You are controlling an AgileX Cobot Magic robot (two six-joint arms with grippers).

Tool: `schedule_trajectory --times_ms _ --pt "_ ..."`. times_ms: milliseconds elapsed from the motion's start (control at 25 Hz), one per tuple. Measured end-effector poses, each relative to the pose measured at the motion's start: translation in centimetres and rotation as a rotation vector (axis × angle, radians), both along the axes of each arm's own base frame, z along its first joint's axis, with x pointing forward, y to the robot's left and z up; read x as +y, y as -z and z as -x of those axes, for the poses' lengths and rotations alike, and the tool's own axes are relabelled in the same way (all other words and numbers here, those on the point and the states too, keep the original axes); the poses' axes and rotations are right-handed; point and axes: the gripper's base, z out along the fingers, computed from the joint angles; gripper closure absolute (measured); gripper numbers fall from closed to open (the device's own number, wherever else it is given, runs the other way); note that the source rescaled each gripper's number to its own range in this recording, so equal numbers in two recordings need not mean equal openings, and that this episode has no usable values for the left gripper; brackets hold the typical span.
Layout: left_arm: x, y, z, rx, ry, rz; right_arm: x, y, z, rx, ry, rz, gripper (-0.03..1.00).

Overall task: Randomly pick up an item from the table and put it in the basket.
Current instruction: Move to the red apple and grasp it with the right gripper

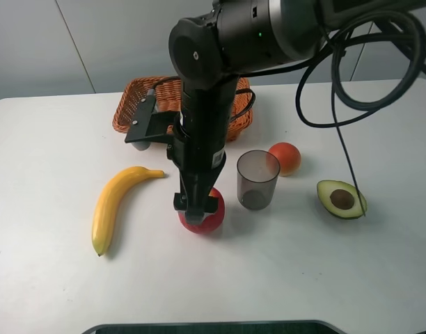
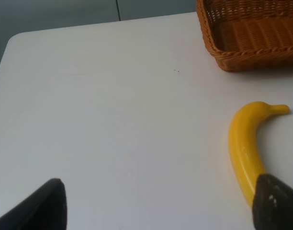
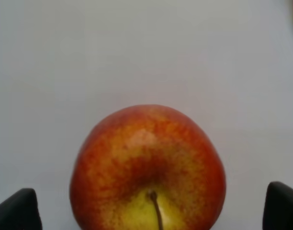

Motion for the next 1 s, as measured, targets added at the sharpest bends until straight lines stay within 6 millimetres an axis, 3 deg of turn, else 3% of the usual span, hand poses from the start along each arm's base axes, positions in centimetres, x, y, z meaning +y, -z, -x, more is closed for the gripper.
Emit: schedule_trajectory --times_ms 680,1000 --pt "0.0 0.0 0.0 0.0 0.0 0.0 0.3 3.2 -0.5 0.025 0.01 0.042 -0.03" --pt "0.0 0.0 0.0 0.0 0.0 0.0 0.3 3.4 -0.6 0.027 0.01 0.044 -0.03"
